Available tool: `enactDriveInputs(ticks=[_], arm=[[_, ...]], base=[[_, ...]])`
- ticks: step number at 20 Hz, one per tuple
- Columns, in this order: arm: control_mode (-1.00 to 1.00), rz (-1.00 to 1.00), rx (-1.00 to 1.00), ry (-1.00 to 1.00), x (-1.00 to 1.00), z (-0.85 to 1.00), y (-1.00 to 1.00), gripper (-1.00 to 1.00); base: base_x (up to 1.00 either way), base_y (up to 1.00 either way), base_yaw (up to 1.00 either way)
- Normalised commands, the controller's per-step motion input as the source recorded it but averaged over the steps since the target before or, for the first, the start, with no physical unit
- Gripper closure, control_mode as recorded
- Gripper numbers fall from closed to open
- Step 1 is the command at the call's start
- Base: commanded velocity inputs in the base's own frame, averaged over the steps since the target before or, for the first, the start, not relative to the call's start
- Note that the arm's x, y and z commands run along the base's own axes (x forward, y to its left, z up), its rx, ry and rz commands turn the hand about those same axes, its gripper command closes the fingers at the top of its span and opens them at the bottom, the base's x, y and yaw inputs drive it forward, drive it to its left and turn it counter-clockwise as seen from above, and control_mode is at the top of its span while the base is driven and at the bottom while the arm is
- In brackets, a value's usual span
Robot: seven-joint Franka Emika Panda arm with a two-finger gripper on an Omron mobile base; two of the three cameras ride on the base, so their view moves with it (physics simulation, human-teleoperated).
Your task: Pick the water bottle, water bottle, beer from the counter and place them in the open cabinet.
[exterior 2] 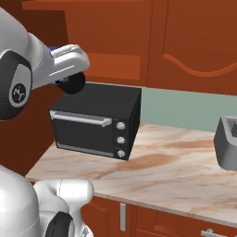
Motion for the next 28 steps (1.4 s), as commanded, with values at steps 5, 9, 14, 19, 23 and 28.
enactDriveInputs(ticks=[5, 9, 14, 19, 23, 28], arm=[[-1.0, -0.04, 0.05, 0.04, 0.12, 0.22, -0.07, 1.0], [-1.0, -0.03, 0.04, 0.01, 0.11, 0.18, -0.1, 1.0], [-1.0, -0.04, 0.01, 0.0, 0.16, 0.05, -0.03, 1.0], [-1.0, -0.05, 0.0, 0.0, 0.16, 0.0, 0.0, 1.0], [-1.0, -0.06, 0.0, -0.01, 0.16, 0.0, 0.0, 1.0], [-1.0, -0.05, 0.0, -0.04, 0.2, 0.0, -0.01, 1.0]], base=[[0.0, 0.0, 0.0], [0.0, 0.0, 0.0], [0.0, 0.0, 0.0], [0.0, 0.0, 0.0], [0.0, 0.0, 0.0], [0.0, 0.0, 0.0]])
